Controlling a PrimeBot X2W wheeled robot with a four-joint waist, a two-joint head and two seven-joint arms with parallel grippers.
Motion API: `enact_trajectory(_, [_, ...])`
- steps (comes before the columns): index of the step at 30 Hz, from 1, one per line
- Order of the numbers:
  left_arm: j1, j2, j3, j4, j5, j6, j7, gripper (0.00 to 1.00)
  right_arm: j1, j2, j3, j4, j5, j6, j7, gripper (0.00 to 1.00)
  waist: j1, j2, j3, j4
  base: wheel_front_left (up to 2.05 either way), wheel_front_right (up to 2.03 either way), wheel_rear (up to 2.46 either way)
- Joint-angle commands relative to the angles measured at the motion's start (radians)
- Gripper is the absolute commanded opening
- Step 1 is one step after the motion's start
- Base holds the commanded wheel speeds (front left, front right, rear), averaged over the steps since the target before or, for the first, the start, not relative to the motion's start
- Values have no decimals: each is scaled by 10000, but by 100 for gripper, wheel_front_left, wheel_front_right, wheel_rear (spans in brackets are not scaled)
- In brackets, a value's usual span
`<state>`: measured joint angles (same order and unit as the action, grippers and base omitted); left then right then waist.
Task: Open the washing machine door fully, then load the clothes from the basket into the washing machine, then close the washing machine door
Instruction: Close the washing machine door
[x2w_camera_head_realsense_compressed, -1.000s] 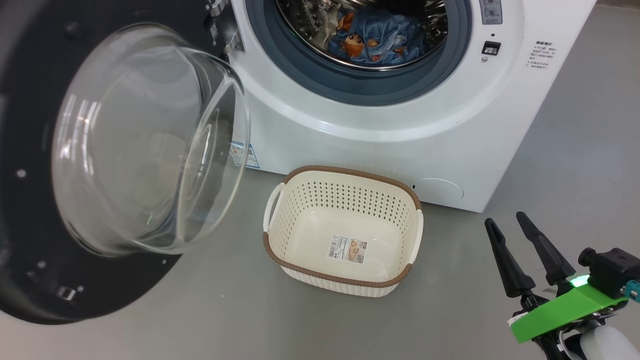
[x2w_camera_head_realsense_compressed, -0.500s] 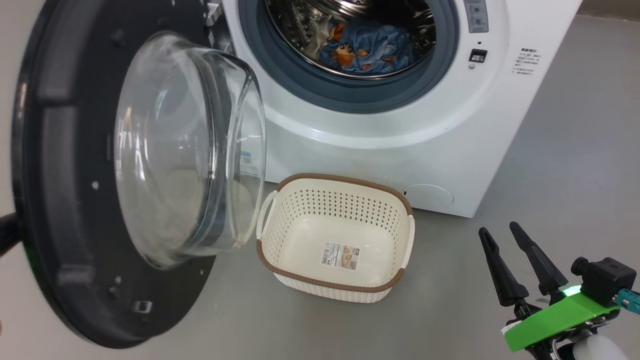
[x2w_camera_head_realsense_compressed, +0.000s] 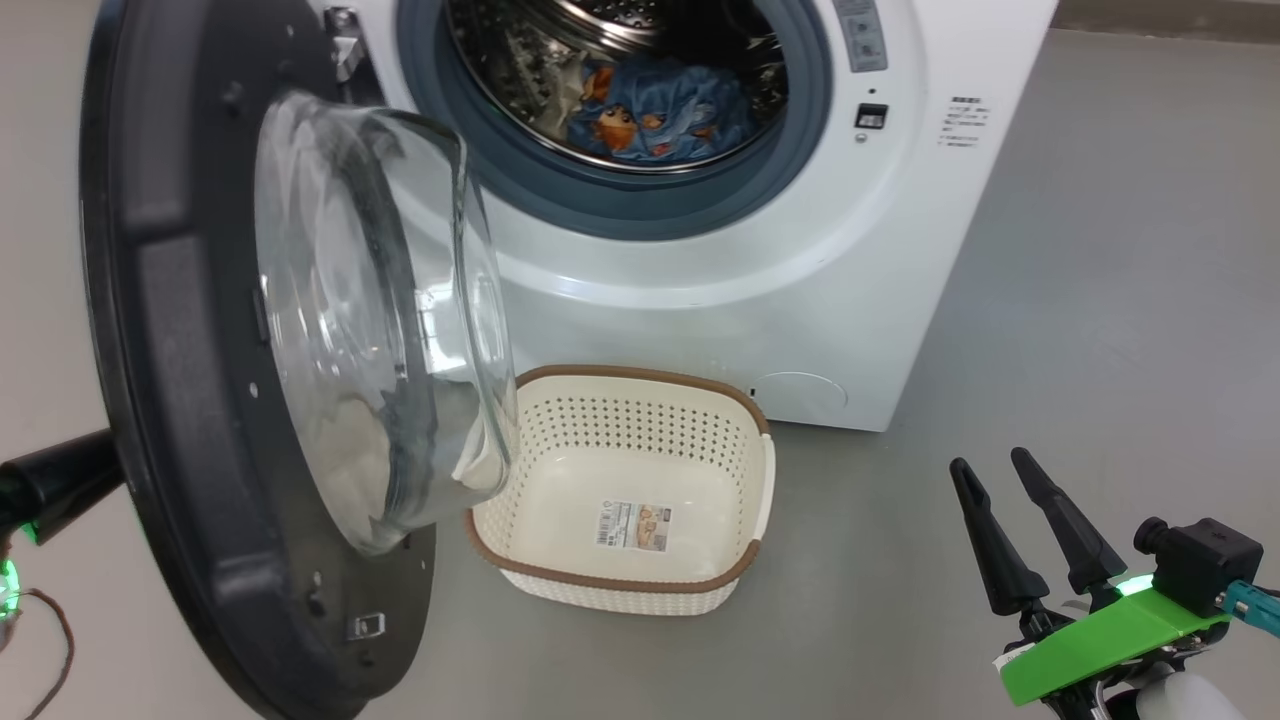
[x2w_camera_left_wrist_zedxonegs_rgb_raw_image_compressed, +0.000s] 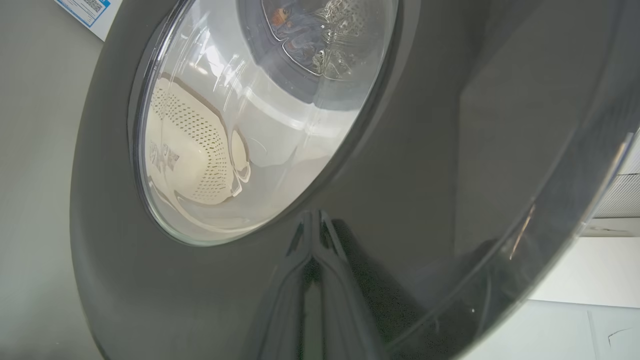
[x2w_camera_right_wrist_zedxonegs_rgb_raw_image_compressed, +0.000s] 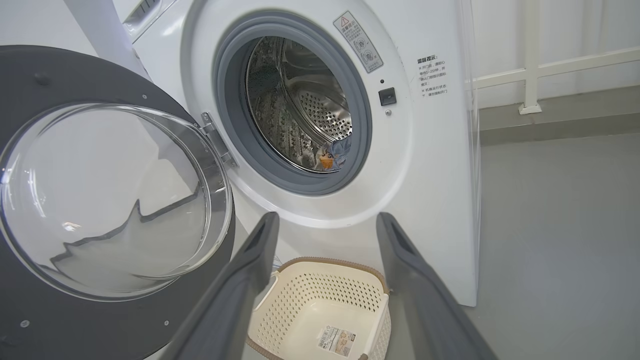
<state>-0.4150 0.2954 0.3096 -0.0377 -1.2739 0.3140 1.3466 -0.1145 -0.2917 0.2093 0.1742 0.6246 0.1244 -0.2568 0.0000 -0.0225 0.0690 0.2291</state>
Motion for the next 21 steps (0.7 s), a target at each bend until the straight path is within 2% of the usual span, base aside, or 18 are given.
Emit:
enact_trajectory(1, [-310,241,196,-402,-143,55,165,0,45,-97,113,-206,-88,63,-49,100,0,0,-17,-250,0,0,0])
enact_trajectory(8, [-585,-184,197,-436,-421,121,61,0,15,-62,98,-208,-90,63,-49,100,0,0,12,-781,0,0,0])
enact_trajectory(14, [-1001,-607,180,-327,-563,4,-270,0,-43,-103,2,-213,-105,63,-49,100,0,0,44,-1204,0,0,0])
enact_trajectory(21, [-1367,-824,-27,11,-457,-87,-516,0,-105,-55,66,-142,-55,63,-49,100,0,0,35,-1749,0,0,0])
